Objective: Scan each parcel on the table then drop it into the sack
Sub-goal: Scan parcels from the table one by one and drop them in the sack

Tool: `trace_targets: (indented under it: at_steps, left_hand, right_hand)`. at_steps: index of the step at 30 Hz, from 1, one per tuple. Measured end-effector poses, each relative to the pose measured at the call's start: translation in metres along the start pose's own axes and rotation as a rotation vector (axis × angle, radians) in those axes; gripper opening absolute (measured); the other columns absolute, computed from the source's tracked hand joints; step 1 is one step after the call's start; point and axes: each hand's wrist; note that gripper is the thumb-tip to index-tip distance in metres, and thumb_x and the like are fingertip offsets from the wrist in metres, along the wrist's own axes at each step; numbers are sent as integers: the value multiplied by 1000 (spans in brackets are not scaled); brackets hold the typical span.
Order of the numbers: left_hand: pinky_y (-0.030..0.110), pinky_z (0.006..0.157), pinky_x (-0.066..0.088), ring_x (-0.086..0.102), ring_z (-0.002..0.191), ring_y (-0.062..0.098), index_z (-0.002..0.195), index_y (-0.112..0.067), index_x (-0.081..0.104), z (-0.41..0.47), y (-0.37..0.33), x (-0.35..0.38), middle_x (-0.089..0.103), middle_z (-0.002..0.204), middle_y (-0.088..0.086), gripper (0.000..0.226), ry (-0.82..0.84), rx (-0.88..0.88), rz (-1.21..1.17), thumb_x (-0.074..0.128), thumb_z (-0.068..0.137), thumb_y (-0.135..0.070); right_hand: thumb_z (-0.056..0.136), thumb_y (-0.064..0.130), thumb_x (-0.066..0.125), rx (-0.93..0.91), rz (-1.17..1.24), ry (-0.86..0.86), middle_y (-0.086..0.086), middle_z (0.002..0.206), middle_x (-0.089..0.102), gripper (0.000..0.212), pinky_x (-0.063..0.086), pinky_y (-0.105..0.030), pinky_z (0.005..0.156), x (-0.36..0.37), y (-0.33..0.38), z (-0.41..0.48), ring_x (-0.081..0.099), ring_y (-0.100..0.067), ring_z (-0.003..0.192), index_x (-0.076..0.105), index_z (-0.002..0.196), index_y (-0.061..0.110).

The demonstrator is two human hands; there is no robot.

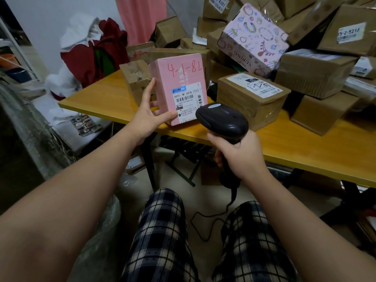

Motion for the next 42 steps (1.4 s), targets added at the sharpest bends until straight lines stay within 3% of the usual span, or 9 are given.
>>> trace_targets:
  at_steps: [5,11,15,22,27,30,36,39,42]
  left_hand:
    - [17,80,53,62,109,3,152,-39,6,-15,-5,9,43,140,7,103,-61,64,-72,76,80,-15]
    - [41,101,47,61,116,18,150,-38,7,-73,-16,-11,52,130,5,100,-248,148,-173,75,81,-12]
    - [30,100,48,58,119,12,148,-39,8,-140,2,-47,47,134,2,101,-358,95,-125,73,80,-2]
    - [20,99,45,53,125,9,144,-41,13,-254,60,-123,41,144,8,100,-830,-59,-19,72,70,-9]
    - [23,105,43,48,128,5,149,-38,14,-287,112,-168,37,147,6,102,-1016,-255,116,79,76,-10]
    - [40,111,35,44,131,20,151,-40,14,-291,144,-190,39,143,8,106,-940,-465,355,82,70,-40]
    - [40,103,41,50,116,38,150,-33,24,-256,194,-211,35,137,18,85,-566,-909,657,71,80,-48]
    - [43,99,43,47,116,36,147,-29,31,-245,210,-214,40,135,17,71,-357,-982,873,61,86,-49]
    - [43,108,35,36,132,33,146,-25,33,-238,208,-212,33,147,15,63,-391,-917,923,55,91,-46]
  right_hand:
    - [81,20,74,-35,22,12,1,55,60,20,52,-33,50,8,-1,1,60,-16,50,66,92,5]
    - [76,16,80,-140,98,95,14,75,66,22,52,-24,69,43,4,0,64,-5,73,66,94,16]
    - [72,14,82,-182,82,241,23,84,67,35,52,-17,78,94,6,-5,65,5,87,61,92,34]
    - [65,51,77,-100,-220,584,8,103,71,54,54,-43,89,196,-15,-19,66,-16,101,60,114,34]
    - [80,36,74,-197,-395,764,-2,103,69,41,51,-35,82,255,-20,-15,63,-23,100,58,115,22]
    - [82,36,72,-201,-407,856,-1,104,69,40,51,-36,83,285,-27,-8,62,-23,100,57,117,21]
    - [78,28,79,-88,-238,899,3,112,65,45,50,-30,91,329,-63,-5,60,-14,109,54,115,35]
    - [78,34,77,-11,-240,900,-3,124,61,47,48,-34,97,336,-79,-5,56,-17,115,56,119,29]
    - [80,25,76,28,-191,867,1,113,63,47,46,-19,83,329,-84,-3,59,-14,107,58,122,17]
Point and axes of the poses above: each hand's wrist, its own z-axis towards the middle knuckle, its own x-axis out of the palm, y = z × x
